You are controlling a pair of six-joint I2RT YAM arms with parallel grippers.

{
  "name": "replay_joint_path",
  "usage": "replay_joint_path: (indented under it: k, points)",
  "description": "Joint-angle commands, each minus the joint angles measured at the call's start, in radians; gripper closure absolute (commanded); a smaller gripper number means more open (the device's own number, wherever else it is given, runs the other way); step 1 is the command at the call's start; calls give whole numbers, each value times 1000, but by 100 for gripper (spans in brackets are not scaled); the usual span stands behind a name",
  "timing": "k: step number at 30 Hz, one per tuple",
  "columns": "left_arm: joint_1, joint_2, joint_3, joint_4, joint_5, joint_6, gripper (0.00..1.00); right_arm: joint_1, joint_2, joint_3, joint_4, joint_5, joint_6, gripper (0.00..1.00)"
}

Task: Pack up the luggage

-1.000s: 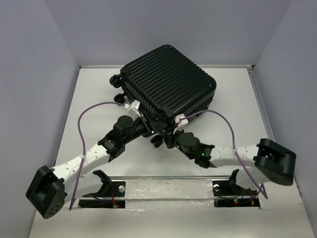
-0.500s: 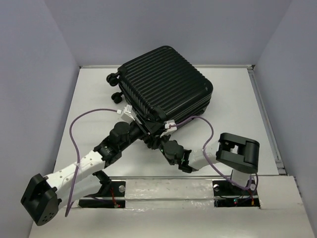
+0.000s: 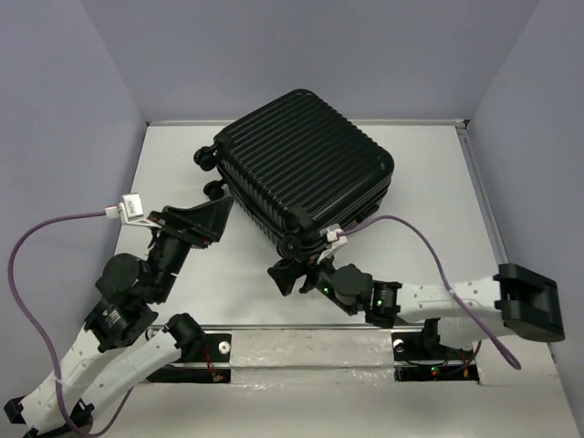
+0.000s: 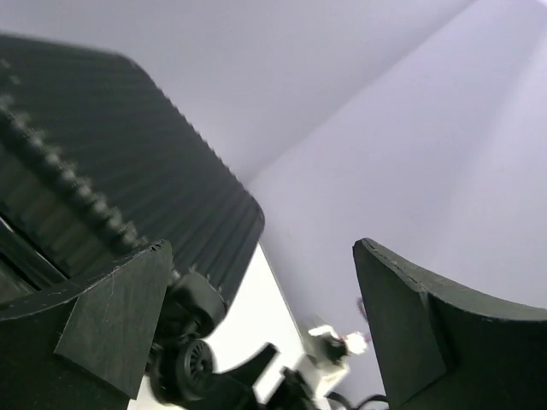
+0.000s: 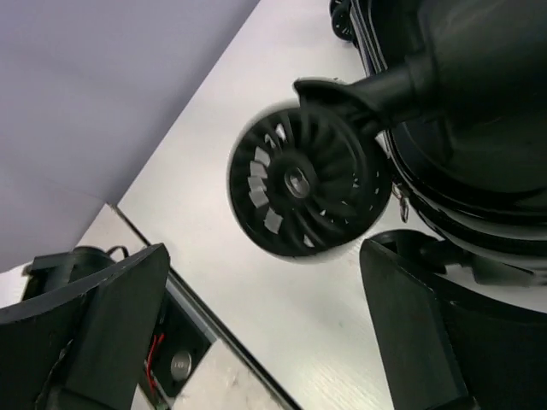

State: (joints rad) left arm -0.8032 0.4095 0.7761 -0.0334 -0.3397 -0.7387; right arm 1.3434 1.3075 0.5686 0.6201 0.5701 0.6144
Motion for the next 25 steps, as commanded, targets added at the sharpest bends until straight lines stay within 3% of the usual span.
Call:
replay_joint_path:
  k: [1, 7, 11, 16, 21, 25]
  points:
    - [-2, -15, 47, -135, -156, 140, 1, 11, -192, 51, -305, -37, -88, 0]
    - [-2, -41, 58, -157, -171, 194, 1, 11, -395, 115, -502, -99, -232, 0]
    - [-4, -40, 77, -154, -168, 237, 1, 11, -601, 157, -664, -7, -298, 0]
    - [-2, -58, 54, -96, -154, 292, 1, 11, -877, 96, -683, 179, -323, 0]
    - [-4, -51, 8, -43, -148, 332, 1, 11, -973, 8, -669, 342, -277, 0]
    - [-2, -29, -9, -20, -137, 334, 1, 11, -932, 16, -663, 410, -292, 0]
